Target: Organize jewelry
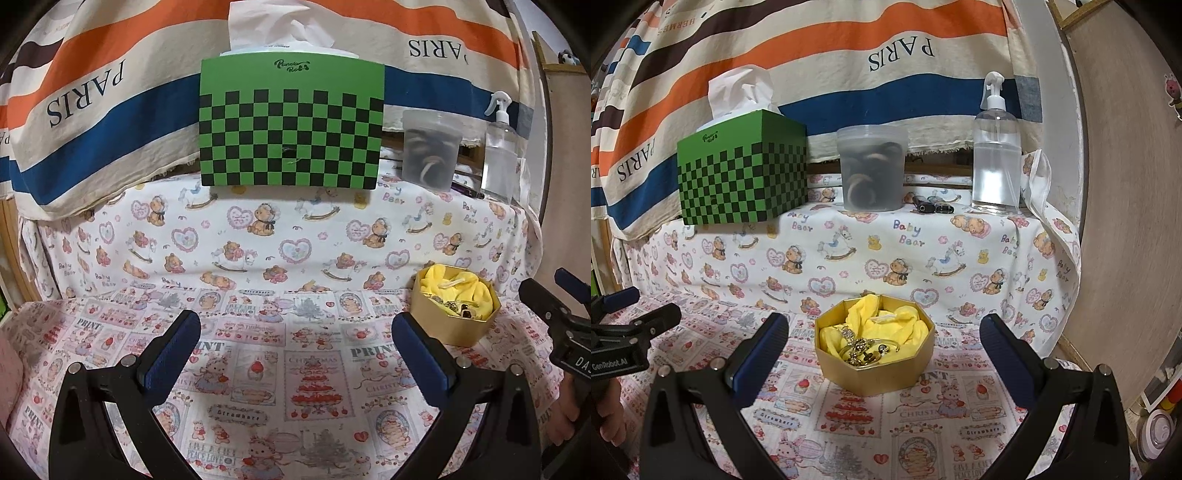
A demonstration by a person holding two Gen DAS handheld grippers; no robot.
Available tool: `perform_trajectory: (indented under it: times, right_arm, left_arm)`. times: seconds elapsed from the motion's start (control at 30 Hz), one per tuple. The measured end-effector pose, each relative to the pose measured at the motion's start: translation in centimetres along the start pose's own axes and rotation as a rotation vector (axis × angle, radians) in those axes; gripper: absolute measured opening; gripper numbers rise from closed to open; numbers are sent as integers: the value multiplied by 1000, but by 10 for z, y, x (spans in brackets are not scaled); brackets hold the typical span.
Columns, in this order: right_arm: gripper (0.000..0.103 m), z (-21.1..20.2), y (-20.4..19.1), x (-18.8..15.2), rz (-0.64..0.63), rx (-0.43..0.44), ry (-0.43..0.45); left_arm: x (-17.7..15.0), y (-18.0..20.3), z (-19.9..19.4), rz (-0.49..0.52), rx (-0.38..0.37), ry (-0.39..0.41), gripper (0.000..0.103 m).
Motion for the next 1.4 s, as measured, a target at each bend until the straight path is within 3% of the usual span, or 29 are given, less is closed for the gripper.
perform_trajectory:
  times: [1.4]
  right_arm:
    - [103,2,-1,-3,-2,4,-12]
  left_arm:
    - [1,3,-6,20,11,27,103]
Point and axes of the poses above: each gripper's, at about its wrist camera, not at the fingertips, and z roughly the way its jaws point, y to its right, x to its top, the point moved 8 cm from there along z, roughly the way its jaws point, and after that the axes turned 13 degrees about -x, right-handed, at the moved point
